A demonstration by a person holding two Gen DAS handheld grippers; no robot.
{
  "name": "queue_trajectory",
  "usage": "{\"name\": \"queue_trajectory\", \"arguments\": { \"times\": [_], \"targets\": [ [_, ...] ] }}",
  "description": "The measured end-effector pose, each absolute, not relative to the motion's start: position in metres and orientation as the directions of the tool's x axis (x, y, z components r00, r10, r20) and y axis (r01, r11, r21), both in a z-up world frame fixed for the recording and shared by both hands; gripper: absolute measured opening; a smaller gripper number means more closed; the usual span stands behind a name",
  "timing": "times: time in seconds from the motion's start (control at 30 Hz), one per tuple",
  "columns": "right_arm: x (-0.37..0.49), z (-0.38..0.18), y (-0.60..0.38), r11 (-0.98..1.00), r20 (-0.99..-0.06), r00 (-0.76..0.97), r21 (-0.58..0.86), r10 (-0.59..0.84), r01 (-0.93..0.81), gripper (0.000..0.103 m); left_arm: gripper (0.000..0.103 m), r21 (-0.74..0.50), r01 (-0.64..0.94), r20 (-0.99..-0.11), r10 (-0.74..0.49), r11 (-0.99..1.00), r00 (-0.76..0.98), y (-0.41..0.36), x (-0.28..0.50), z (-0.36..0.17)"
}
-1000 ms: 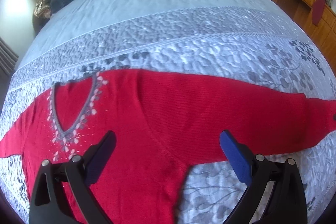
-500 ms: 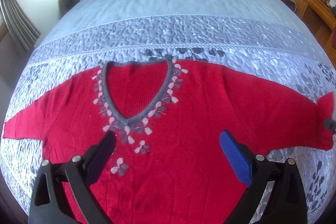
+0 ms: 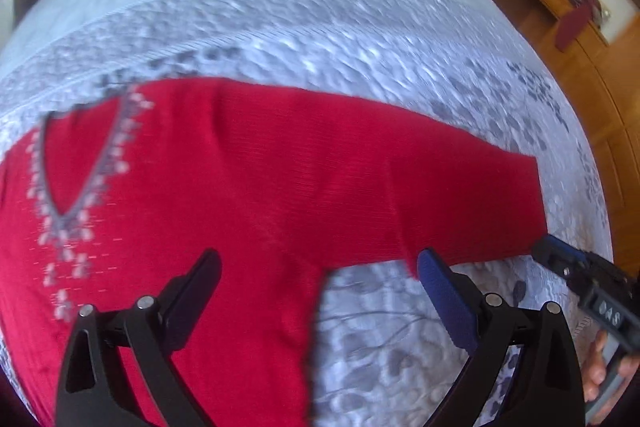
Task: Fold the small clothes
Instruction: 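Fold the held sleeve across the sweater body, then open the right tool, then grasp the other sleeve with the left tool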
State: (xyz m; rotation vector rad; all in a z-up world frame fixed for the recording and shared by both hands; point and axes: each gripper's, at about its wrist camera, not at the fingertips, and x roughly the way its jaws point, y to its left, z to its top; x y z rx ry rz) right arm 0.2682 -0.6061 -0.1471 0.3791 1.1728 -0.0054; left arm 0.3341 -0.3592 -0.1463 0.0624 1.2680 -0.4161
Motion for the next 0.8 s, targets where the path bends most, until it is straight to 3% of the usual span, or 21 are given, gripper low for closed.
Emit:
{"name": "queue_trajectory", "arguments": {
  "times": [0.43,0.8],
  "targets": [
    [0.235,-0.161,-0.611,0.946,-0.877,0.445,0.278,0.18,0.165,0.03,0.072,-0.255,0.383,-0.936,-0.326,0.888,0.132,-0.411,0.359,-0.177],
    [0.224,-0.165,-0.615,0.934,-0.855,0.476,0.318,0.207,0.165,0.03,0.071,-0.294,0.396,-0.931,-0.355,0.87,0.087,-0.424,0.363,-0.179]
  ]
}}
